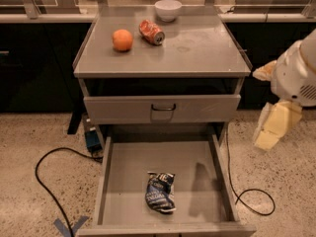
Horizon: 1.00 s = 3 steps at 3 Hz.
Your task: Pick blue chip bag from middle drawer and place on counter
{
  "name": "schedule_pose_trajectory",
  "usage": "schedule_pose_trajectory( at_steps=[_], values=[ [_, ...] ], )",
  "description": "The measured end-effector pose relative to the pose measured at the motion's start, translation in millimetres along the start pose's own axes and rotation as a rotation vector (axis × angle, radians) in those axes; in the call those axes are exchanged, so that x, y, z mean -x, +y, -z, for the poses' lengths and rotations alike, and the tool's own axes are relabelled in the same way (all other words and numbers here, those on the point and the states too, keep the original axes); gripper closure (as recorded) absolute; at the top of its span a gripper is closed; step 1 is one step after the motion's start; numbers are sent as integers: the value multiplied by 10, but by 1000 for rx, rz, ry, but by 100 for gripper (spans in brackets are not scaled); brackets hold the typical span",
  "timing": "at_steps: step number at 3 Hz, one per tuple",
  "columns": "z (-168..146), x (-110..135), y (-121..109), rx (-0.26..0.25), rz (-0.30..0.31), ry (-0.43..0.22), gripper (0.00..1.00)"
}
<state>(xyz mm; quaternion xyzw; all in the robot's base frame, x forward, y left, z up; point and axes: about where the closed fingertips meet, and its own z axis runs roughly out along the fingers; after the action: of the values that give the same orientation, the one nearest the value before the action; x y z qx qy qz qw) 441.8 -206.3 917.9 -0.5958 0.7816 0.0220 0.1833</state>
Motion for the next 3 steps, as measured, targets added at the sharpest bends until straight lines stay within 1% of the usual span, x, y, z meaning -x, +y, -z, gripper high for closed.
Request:
schedule_pose_trajectory(
  at_steps=[1, 2, 3],
  values=[
    [-687, -147, 104, 16, -51, -56, 0],
    [-1344, -293, 250, 25, -134, -48, 0],
    [-2014, -409, 459, 62, -284, -24, 0]
  ],
)
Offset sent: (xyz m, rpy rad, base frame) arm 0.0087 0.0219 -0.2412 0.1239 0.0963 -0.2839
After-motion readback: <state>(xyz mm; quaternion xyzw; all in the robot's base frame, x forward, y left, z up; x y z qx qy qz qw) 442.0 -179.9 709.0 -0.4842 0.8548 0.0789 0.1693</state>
